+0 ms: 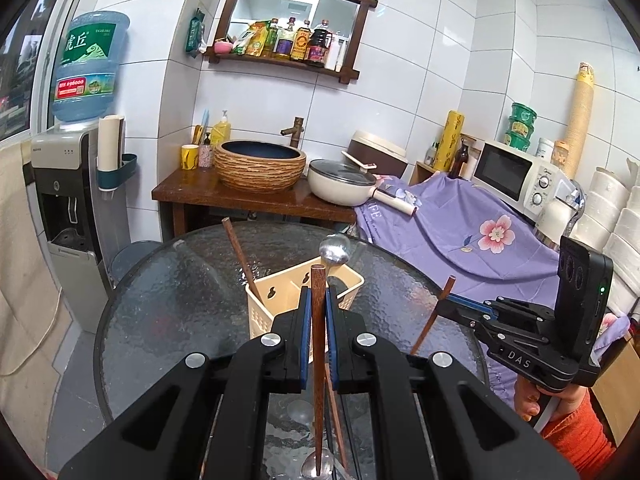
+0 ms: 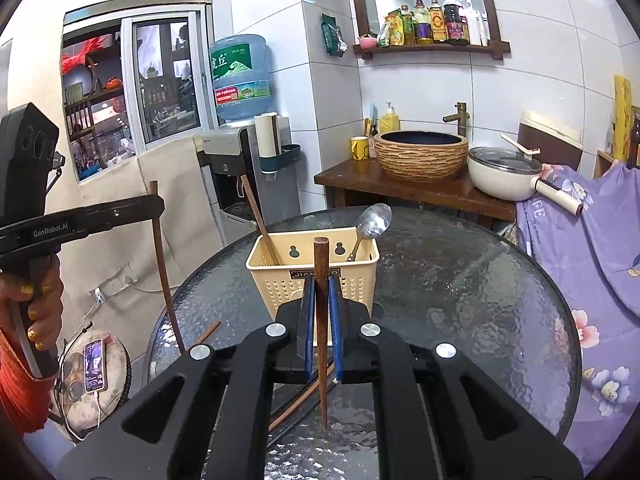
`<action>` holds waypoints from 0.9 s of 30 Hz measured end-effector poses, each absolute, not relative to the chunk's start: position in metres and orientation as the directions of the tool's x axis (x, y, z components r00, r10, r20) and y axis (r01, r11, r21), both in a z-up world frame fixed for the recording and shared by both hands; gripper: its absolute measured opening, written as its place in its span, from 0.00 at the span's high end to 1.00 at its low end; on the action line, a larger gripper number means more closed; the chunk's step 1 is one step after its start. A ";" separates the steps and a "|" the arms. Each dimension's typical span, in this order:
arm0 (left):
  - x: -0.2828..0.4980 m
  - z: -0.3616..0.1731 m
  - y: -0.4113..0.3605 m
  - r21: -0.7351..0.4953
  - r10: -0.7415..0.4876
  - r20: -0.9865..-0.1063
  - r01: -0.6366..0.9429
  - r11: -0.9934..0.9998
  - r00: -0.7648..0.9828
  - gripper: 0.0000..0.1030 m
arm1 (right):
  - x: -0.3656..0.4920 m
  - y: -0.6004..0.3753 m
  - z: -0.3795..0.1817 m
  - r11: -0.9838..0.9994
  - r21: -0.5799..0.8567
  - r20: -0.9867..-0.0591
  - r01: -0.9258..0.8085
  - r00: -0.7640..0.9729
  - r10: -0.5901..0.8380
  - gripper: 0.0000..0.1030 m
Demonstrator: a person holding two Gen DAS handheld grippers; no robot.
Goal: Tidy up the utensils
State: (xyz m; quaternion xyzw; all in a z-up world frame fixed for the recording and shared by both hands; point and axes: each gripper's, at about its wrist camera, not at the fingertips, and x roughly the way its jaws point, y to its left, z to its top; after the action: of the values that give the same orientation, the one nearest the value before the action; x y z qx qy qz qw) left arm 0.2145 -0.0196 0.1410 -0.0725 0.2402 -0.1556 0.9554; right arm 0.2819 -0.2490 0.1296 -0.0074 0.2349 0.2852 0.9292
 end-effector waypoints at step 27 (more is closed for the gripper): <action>0.253 0.256 -0.028 -0.183 -0.331 -0.288 0.288 0.940 0.899 0.93 | 0.314 -0.236 0.259 0.814 0.115 -0.377 -0.569 0.733 0.566 0.93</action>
State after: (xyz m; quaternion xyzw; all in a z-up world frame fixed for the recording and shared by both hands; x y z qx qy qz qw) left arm 0.2527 -0.0276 0.2556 -0.0681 0.1592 -0.1591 0.9720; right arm 0.3142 -0.2358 0.2587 -0.0042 0.2014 0.3047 0.9309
